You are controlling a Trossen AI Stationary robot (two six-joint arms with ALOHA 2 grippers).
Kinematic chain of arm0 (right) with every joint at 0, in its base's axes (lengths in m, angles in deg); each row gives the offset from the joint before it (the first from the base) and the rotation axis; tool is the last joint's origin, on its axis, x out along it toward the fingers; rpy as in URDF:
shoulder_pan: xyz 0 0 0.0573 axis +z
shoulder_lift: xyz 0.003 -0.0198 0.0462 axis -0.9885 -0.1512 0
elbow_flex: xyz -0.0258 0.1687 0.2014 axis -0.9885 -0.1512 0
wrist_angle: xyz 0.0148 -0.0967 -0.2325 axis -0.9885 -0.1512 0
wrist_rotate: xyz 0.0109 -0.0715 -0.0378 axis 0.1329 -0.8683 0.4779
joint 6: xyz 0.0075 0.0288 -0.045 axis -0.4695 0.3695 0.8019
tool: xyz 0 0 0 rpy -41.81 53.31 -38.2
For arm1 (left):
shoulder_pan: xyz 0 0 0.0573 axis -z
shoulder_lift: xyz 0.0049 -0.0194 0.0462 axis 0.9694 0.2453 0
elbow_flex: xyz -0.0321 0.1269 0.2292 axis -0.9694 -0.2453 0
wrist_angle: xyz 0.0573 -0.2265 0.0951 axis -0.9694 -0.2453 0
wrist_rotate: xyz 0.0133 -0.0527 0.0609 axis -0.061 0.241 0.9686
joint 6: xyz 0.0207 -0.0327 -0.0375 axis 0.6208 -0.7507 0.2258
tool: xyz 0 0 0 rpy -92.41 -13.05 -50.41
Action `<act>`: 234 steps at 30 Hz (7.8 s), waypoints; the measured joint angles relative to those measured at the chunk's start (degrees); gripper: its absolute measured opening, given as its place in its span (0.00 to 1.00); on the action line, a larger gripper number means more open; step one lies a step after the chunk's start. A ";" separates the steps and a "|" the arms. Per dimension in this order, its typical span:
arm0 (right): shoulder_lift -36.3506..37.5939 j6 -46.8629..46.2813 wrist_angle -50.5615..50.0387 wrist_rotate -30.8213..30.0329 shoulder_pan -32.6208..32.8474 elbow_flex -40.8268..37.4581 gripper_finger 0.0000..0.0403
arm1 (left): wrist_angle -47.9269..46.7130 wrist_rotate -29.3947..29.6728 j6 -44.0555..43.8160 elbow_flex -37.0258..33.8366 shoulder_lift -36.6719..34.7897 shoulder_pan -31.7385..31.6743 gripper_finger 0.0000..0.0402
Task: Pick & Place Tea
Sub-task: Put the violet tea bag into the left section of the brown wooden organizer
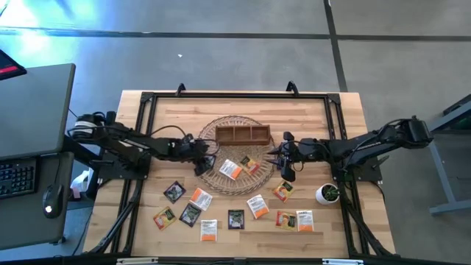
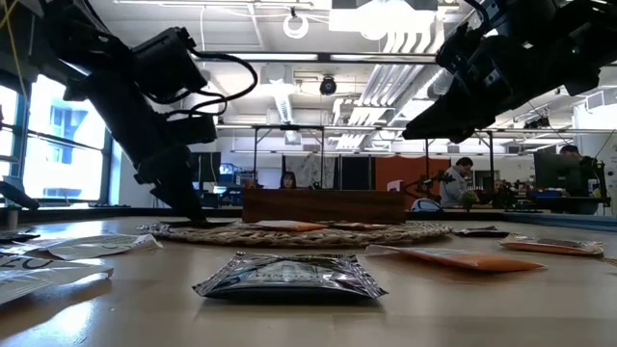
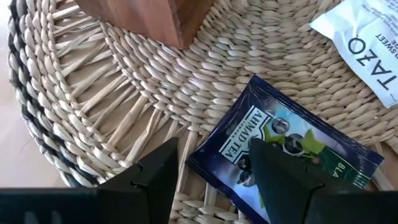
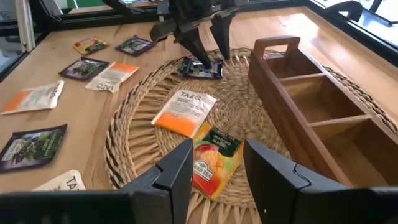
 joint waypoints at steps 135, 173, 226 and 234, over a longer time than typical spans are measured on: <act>0.04 0.13 0.15 0.20 -0.01 0.00 0.34 | -16.69 21.47 13.27 29.47 9.23 -2.97 0.00; 0.00 -19.50 15.39 -6.97 0.01 0.00 0.34 | 17.57 17.61 13.01 29.47 9.54 7.15 0.00; -15.30 -17.32 35.98 -9.76 0.11 0.00 0.01 | 16.44 16.41 15.18 29.47 9.54 7.13 0.17; -15.30 -11.75 29.28 -7.29 -1.96 0.00 0.01 | 9.48 16.43 15.59 29.47 9.54 7.13 0.36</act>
